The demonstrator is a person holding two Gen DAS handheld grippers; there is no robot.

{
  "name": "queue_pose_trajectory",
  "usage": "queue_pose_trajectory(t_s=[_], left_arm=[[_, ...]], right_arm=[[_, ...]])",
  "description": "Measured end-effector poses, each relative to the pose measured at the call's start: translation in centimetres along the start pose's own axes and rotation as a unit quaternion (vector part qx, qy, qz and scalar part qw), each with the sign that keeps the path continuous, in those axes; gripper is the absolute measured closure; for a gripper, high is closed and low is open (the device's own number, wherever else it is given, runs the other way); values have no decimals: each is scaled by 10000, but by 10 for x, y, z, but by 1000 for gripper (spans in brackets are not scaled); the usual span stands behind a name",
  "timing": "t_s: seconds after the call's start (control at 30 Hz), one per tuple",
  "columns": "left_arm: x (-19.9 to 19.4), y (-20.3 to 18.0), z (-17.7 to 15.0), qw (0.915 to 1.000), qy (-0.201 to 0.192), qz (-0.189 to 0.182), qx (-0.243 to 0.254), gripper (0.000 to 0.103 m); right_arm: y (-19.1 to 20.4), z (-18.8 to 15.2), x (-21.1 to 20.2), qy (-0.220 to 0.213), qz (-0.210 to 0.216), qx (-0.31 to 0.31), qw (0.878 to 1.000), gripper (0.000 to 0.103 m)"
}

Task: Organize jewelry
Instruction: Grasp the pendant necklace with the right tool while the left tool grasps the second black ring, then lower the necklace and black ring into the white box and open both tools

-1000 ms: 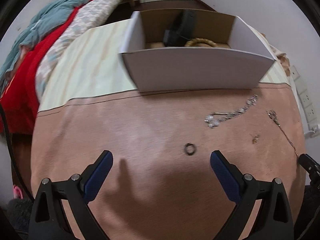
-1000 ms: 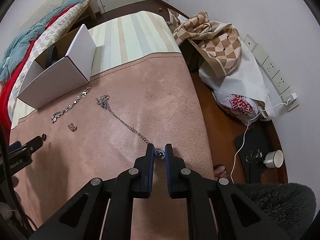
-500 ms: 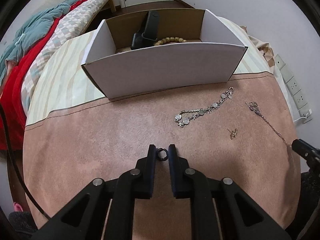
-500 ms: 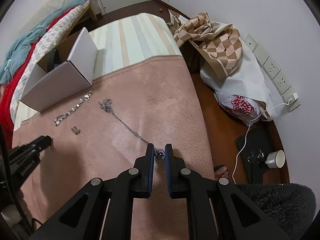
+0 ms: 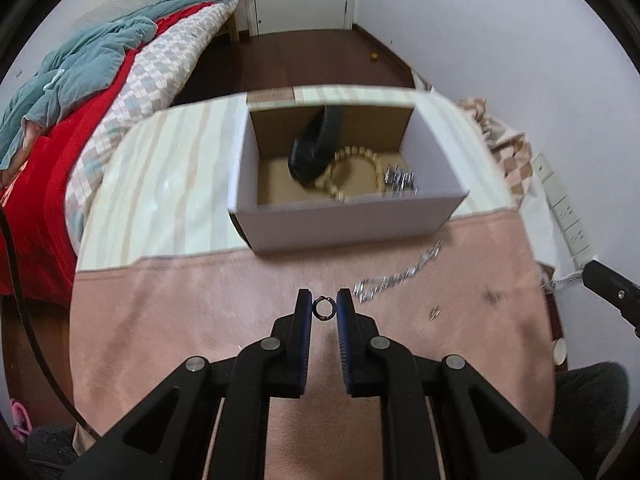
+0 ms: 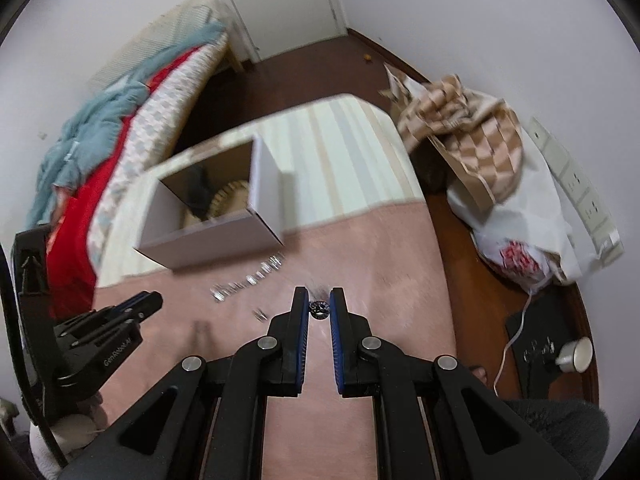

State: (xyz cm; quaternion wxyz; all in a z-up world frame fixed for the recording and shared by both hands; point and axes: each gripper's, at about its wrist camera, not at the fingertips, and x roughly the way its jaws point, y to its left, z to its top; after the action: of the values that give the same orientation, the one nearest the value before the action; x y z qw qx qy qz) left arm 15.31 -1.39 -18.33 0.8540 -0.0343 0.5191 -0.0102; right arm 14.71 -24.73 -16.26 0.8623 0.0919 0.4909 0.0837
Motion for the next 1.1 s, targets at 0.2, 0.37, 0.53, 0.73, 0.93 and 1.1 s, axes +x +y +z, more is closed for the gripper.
queue_pose_trajectory(t_s=[0.2,0.37,0.53,0.73,0.93,1.1], left_arm=[[-28,9,25,9995,-160,-247,-96,93],[-44,19,48,9989,-365,-252,-176,93],[-45,33,74,9985,-465,-132,-267,93],[-19,48,97,9990,-295,-18,-350,93],[15,55,109,9988,79,-140,-468,93],[37,60,116,9971,390,-263,-604,93]], right_arm=[[28,33,-31,-319,248,-310,9987,92],[51,63,-51,-537,463,-573,9958,92],[81,105,-54,-692,582,-883,9920,92],[111,155,-7,-366,464,-1206,9909,92],[120,174,57,128,316,-1311,9908,92],[117,177,91,414,336,-1289,9902,92]])
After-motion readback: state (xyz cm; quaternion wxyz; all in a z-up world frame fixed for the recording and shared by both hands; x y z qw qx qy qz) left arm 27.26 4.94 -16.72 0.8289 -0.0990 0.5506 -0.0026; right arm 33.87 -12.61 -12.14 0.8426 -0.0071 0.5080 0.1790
